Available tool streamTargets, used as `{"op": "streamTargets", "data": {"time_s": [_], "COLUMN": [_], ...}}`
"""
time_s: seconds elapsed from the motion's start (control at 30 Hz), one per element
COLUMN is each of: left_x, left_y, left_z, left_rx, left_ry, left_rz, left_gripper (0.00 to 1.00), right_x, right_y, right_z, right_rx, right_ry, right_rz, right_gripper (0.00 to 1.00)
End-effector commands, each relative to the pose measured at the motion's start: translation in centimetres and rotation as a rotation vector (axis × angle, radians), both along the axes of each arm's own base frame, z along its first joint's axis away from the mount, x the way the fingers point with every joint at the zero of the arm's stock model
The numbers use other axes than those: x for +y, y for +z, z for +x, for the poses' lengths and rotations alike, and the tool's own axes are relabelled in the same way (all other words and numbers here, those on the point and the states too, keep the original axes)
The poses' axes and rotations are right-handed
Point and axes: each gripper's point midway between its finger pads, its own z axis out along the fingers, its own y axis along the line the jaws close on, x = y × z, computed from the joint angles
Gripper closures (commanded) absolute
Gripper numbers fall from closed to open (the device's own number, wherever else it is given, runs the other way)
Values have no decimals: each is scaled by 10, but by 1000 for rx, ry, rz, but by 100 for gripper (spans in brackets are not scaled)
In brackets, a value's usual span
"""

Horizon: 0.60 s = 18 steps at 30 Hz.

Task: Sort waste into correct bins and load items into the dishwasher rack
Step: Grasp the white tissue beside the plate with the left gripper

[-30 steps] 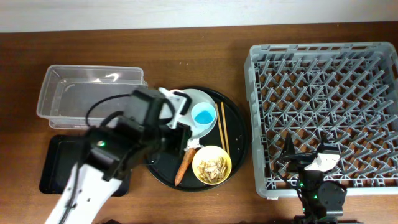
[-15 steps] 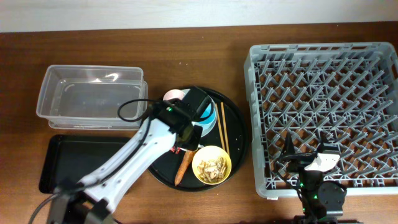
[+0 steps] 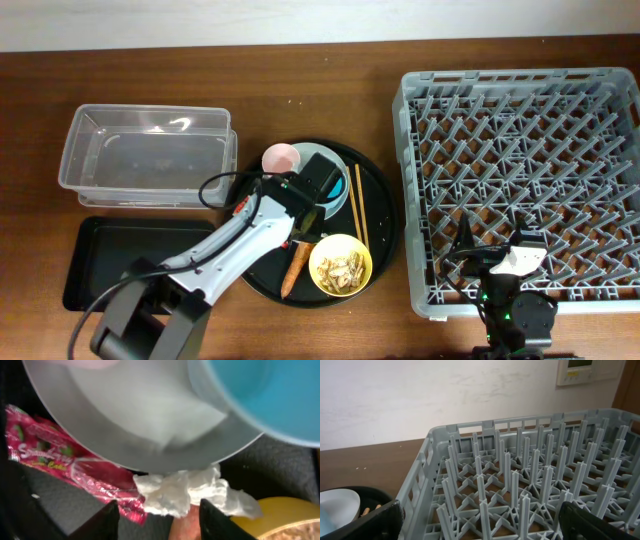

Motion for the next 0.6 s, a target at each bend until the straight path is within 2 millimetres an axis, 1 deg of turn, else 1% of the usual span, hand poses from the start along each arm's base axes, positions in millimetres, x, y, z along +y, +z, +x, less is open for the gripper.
{"op": "streamTargets", "data": {"time_s": [0.0,0.1,0.3,0.47,0.57], "left_x": [7,7,6,3,3], "left_y": [-16,-29,-29,-26,-26], "left_z": [-7,-9,-8,1,3], "left_rx": [6,-5,-9,-53,-62], "left_ry": [19,18,18,22,23], "left_rz": [13,-4,-6,-17,-15], "left_gripper": [45,44,44,45,45], "right_x": [-1,-1,-1,-1,-1], "right_y": [-3,-3,-3,-3,-3], "right_z": [0,0,0,0,0], "right_rx": [2,2,2,2,2], "right_ry": [-5,-6,-6,-6,-6], "right_rz": [7,7,7,7,7], "right_gripper": [2,2,2,2,2]}}
